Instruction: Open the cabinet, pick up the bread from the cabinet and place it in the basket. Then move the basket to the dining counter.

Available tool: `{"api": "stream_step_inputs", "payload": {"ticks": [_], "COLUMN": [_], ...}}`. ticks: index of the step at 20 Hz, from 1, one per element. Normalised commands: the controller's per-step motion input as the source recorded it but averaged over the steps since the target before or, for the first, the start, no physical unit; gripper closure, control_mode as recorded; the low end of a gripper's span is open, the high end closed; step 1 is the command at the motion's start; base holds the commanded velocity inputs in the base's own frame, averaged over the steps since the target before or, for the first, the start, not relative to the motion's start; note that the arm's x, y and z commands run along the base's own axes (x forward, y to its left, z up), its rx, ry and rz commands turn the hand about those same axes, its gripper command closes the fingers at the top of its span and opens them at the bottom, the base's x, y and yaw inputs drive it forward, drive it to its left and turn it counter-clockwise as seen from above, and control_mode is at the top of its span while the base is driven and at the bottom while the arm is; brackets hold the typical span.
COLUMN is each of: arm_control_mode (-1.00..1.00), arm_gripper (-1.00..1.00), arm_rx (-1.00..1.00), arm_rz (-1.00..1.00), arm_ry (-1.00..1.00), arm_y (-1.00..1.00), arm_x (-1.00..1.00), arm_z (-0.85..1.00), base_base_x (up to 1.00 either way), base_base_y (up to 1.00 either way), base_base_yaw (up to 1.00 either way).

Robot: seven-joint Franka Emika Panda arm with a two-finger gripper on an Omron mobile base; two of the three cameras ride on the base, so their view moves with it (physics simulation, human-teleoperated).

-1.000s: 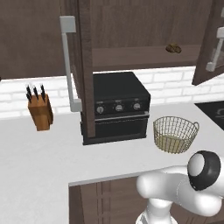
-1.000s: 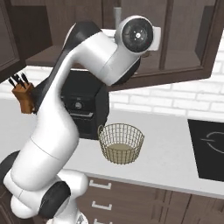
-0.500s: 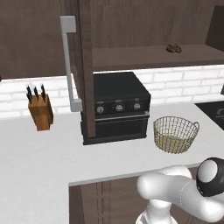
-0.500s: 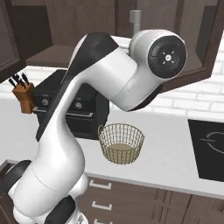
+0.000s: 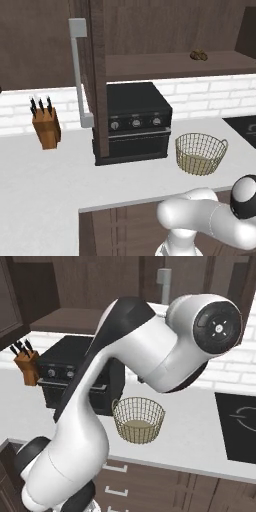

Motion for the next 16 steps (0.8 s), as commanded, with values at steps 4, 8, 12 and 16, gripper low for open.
{"api": "stream_step_inputs", "payload": {"ticks": [4,8,12,16], "arm_control_mode": [-1.0,-1.0,-1.0,-1.0], "arm_gripper": [-1.0,-1.0,-1.0,-1.0], "arm_rx": [-0.01,-0.07,-0.12,-0.36], "arm_rz": [-0.35,-0.39,-0.45,-0.29], "arm_ry": [0.13,0.18,0.2,0.22], "arm_y": [-0.04,0.22,0.43,0.86], "arm_x": [-0.98,-0.99,-0.84,-0.31], "arm_z": [0.0,0.0,0.0,-0.01], "base_base_x": [0.0,0.0,0.0,0.0], "base_base_y": [0.0,0.0,0.0,0.0], "base_base_yaw": [0.0,0.0,0.0,0.0]}}
